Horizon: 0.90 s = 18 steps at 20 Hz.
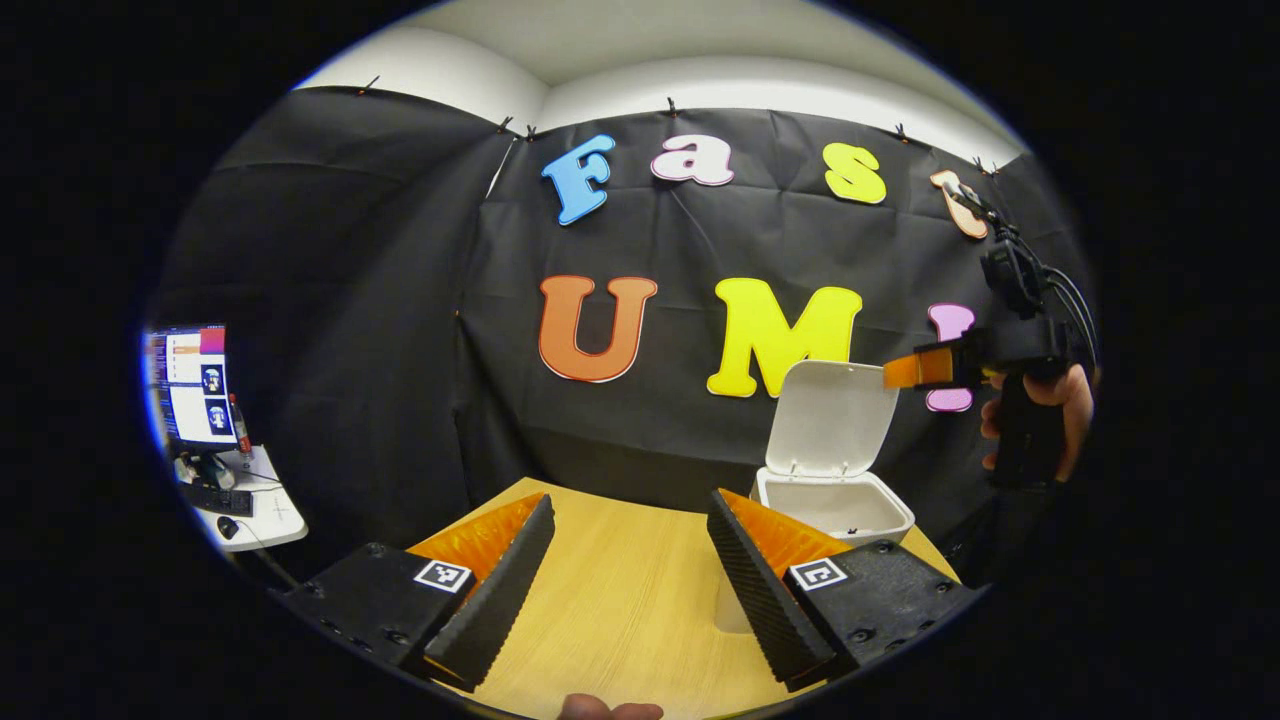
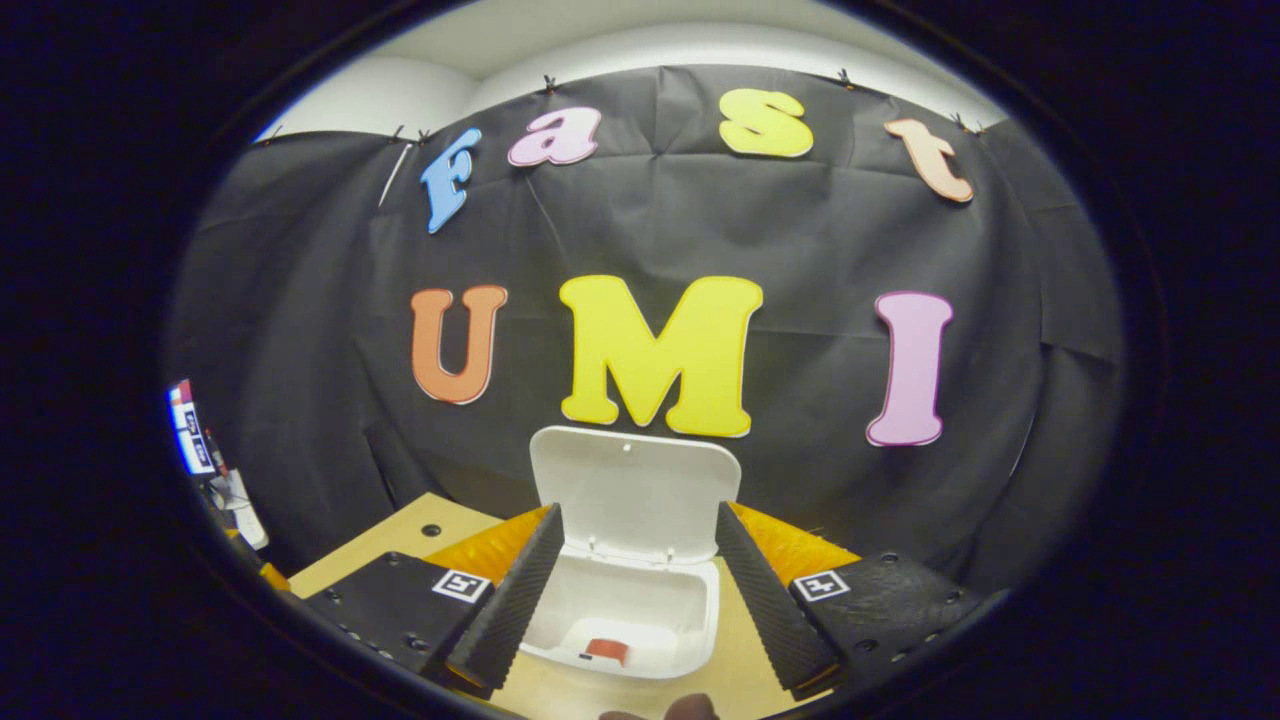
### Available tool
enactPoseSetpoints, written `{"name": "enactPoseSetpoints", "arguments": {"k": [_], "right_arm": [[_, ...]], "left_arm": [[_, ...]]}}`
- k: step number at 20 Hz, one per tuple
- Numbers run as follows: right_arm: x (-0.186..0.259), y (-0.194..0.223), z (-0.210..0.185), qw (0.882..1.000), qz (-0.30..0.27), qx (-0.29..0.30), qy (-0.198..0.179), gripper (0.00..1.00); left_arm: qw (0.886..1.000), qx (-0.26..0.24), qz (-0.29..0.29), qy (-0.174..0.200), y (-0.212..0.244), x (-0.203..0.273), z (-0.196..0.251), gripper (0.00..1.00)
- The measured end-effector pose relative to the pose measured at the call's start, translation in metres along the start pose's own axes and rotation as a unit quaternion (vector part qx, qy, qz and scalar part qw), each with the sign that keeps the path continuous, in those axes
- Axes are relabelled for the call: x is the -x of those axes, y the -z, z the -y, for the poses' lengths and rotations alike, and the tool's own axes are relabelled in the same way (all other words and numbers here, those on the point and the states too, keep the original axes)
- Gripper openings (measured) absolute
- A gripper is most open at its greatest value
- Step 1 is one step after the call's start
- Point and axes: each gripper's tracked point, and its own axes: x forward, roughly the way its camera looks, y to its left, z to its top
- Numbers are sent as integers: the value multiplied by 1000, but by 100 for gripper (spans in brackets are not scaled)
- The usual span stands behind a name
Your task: Press the lid of the desktop garbage bin to open it, pick up the crumpled paper on the desktop and throw it into the bin, then pick up the pop can on the desktop and drop it into the bin, and finally close the garbage bin lid.
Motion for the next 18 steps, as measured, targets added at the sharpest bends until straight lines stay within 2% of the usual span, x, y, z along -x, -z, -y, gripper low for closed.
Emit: {"name": "enactPoseSetpoints", "arguments": {"k": [8, 12, 18], "right_arm": [[-32, -65, 6, 997, 51, -17, 53, 93], [-66, -60, -3, 997, 32, -38, 59, 94], [-104, -49, -3, 998, 15, -35, 60, 93]], "left_arm": [[1000, 3, 10, 4, -17, -6, -10, 99], [1000, 6, 8, 6, -25, -12, -2, 99], [1000, -2, 11, 13, -30, -14, 9, 100]]}}
